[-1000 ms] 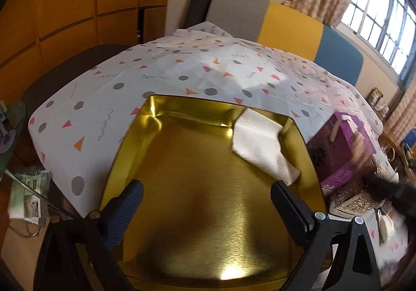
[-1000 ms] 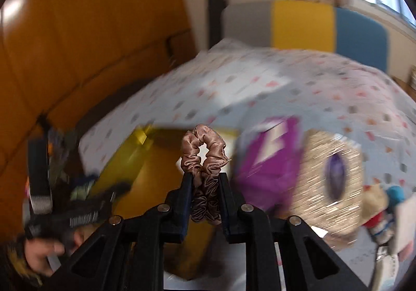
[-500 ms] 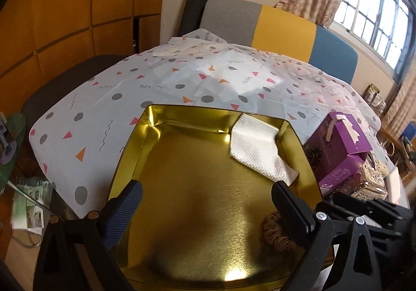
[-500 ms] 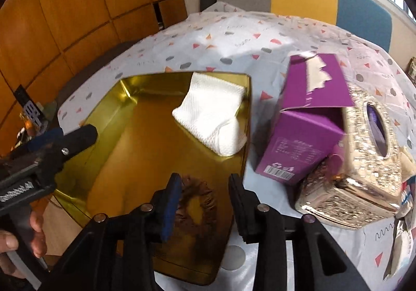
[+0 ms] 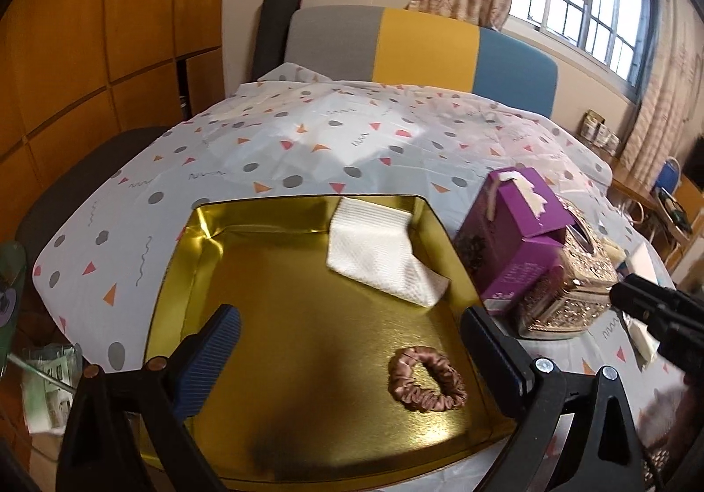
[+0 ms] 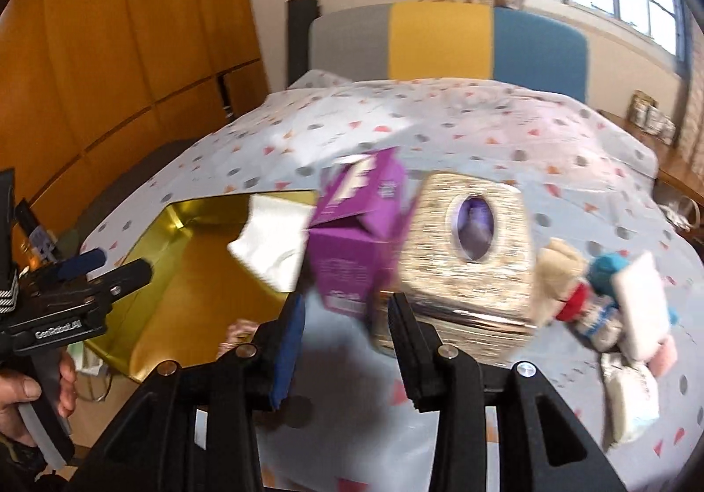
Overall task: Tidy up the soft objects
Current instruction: 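Carry the brown scrunchie into the gold tray and open the right tool, then grasp the white sponge block with the right tool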
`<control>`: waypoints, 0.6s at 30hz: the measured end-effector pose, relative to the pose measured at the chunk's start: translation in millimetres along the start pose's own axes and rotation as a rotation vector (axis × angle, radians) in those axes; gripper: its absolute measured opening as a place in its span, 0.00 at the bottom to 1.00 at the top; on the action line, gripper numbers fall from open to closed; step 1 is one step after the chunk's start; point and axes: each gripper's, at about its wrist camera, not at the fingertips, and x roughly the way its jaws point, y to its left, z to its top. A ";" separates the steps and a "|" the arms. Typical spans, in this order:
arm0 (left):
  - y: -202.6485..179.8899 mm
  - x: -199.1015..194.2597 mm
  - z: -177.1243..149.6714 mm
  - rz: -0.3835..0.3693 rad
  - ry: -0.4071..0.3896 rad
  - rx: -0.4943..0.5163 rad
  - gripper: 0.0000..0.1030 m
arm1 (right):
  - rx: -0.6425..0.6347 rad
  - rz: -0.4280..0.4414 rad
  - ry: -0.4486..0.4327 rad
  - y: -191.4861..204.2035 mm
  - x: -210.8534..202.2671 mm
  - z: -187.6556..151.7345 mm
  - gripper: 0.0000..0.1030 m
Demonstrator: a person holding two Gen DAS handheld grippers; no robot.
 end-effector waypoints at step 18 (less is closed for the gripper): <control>-47.5 12.5 -14.3 -0.123 0.080 0.120 0.97 | 0.184 -0.341 0.091 -172.6 -44.0 -25.6 0.67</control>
